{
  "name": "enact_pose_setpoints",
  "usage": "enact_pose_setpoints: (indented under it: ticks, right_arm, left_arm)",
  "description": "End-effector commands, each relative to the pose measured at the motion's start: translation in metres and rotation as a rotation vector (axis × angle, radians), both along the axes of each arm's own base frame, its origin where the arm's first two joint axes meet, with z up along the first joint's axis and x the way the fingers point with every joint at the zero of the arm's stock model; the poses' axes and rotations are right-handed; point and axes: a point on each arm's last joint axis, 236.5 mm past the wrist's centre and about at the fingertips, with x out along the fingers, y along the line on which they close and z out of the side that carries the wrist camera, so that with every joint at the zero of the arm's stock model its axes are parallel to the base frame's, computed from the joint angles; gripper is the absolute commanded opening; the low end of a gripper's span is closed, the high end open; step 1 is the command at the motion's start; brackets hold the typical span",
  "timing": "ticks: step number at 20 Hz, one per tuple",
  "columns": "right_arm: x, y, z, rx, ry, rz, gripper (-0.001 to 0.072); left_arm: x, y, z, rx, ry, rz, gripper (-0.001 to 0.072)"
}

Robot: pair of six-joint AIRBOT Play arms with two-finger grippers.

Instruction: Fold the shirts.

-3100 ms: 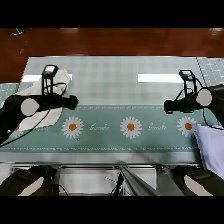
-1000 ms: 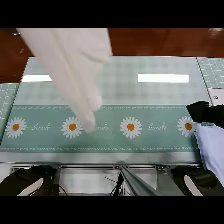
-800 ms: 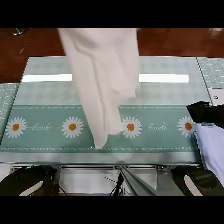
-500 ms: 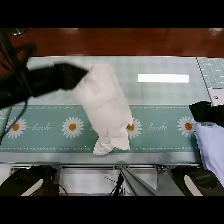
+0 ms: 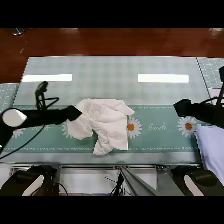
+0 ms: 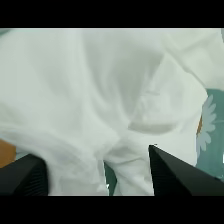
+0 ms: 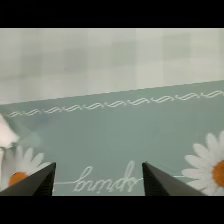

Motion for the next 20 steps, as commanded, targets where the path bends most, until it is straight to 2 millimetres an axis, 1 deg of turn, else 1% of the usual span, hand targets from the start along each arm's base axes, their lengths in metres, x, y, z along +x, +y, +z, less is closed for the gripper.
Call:
enact_pose_setpoints:
  ticks: [1, 2, 3, 4, 5, 6, 7, 8, 9, 10, 11, 13, 15, 17, 19, 20]
  right_arm:
    - [0.011, -0.080, -0.026, -0.133, 0.097, -0.216, 0.0620]
    - [-0.002, -0.112, -0.038, -0.141, 0.162, -0.319, 0.0620]
    - [-0.021, -0.134, -0.055, -0.102, 0.232, -0.423, 0.0620]
    - [-0.034, -0.137, -0.074, -0.020, 0.275, -0.486, 0.0619]
    - [-0.041, -0.123, -0.094, 0.091, 0.308, -0.491, 0.0620]
    - [-0.042, -0.094, -0.110, 0.206, 0.328, -0.426, 0.0620]
    - [-0.041, -0.060, -0.119, 0.315, 0.330, -0.321, 0.0619]
    - [-0.039, -0.030, -0.121, 0.420, 0.321, -0.243, 0.0619]
    - [-0.040, -0.007, -0.119, 0.507, 0.312, -0.183, 0.0619]
    - [-0.041, 0.007, -0.118, 0.556, 0.310, -0.142, 0.0619]
    - [-0.045, 0.014, -0.118, 0.575, 0.320, -0.117, 0.0618]
    - [-0.052, 0.014, -0.122, 0.561, 0.344, -0.098, 0.0618]
    - [-0.053, 0.016, -0.122, 0.564, 0.347, -0.094, 0.0618]
    - [-0.054, 0.019, -0.122, 0.575, 0.354, -0.082, 0.0618]
    - [-0.064, 0.034, -0.127, 0.573, 0.411, -0.019, 0.0618]
    - [-0.068, 0.046, -0.129, 0.571, 0.443, 0.027, 0.0618]
  left_arm:
    - [0.010, 0.060, 0.027, 0.080, 0.027, 0.067, 0.0702]
    - [0.002, 0.085, 0.028, 0.132, 0.059, 0.097, 0.0702]
    - [-0.015, 0.097, 0.018, 0.129, 0.136, 0.140, 0.0702]
    - [-0.039, 0.091, 0.001, 0.078, 0.235, 0.153, 0.0702]
    - [-0.060, 0.075, -0.017, 0.013, 0.311, 0.137, 0.0702]
    - [-0.079, 0.053, -0.036, -0.064, 0.373, 0.107, 0.0702]
    - [-0.091, 0.038, -0.051, -0.115, 0.399, 0.077, 0.0702]
    - [-0.098, 0.027, -0.065, -0.163, 0.423, 0.088, 0.0702]
    - [-0.102, 0.019, -0.074, -0.202, 0.437, 0.103, 0.0702]
    - [-0.103, 0.012, -0.078, -0.236, 0.435, 0.102, 0.0702]
    - [-0.101, 0.004, -0.080, -0.271, 0.426, 0.101, 0.0702]
    - [-0.092, -0.005, -0.084, -0.293, 0.400, 0.102, 0.0702]
    - [-0.076, -0.012, -0.093, -0.274, 0.358, 0.135, 0.0702]
    - [-0.062, -0.028, -0.103, -0.252, 0.311, 0.124, 0.0701]
    - [-0.051, -0.037, -0.111, -0.220, 0.305, 0.118, 0.0698]
    - [-0.046, -0.041, -0.112, -0.217, 0.313, 0.106, 0.0672]
